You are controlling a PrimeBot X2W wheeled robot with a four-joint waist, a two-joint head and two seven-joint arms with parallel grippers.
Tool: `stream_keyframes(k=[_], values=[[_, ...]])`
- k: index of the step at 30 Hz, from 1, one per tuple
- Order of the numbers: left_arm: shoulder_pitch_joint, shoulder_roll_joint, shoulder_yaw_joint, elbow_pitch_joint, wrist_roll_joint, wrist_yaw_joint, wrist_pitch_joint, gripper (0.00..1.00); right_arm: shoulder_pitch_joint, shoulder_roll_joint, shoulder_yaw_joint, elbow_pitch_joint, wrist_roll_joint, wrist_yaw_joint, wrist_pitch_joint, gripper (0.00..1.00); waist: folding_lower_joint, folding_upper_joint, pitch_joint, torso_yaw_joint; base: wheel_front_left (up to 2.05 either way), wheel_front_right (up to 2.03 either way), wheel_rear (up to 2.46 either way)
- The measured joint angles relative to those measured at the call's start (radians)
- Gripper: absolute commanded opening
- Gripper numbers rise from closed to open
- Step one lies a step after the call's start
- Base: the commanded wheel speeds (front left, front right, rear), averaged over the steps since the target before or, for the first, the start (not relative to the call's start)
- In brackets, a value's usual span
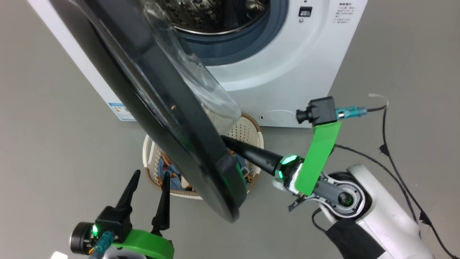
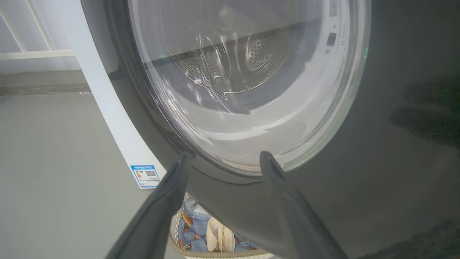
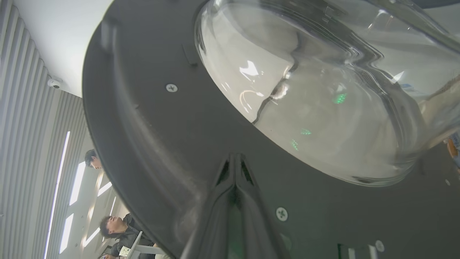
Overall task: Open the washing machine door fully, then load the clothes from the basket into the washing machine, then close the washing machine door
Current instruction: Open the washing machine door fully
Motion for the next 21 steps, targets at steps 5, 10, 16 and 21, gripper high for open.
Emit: stream_keyframes(k=[5,10,16,21], values=[[0.016,0.000,0.003,0.004,0.000,-0.003,0.000,1.00,0.015,0.012,0.026,0.004,0.008,0.000,-0.020,0.00,0.0000,0.0000,-0.022,0.008,0.00,0.00,0.00],[0.020,0.000,0.005,0.006,-0.006,-0.010,0.000,1.00,0.034,0.018,0.046,0.005,0.009,0.000,-0.040,0.00,0.0000,0.0000,-0.039,0.011,0.00,0.00,0.00],[0.021,0.001,0.006,0.006,-0.016,-0.010,0.000,1.00,0.036,0.020,0.068,0.015,0.008,0.000,-0.056,0.00,0.0000,0.0000,-0.046,0.019,0.00,0.00,0.00],[0.024,0.001,0.002,0.006,-0.018,-0.010,0.000,1.00,0.036,0.022,0.088,0.032,0.008,0.000,-0.070,0.00,0.0000,0.0000,-0.053,0.026,0.00,0.00,0.00]])
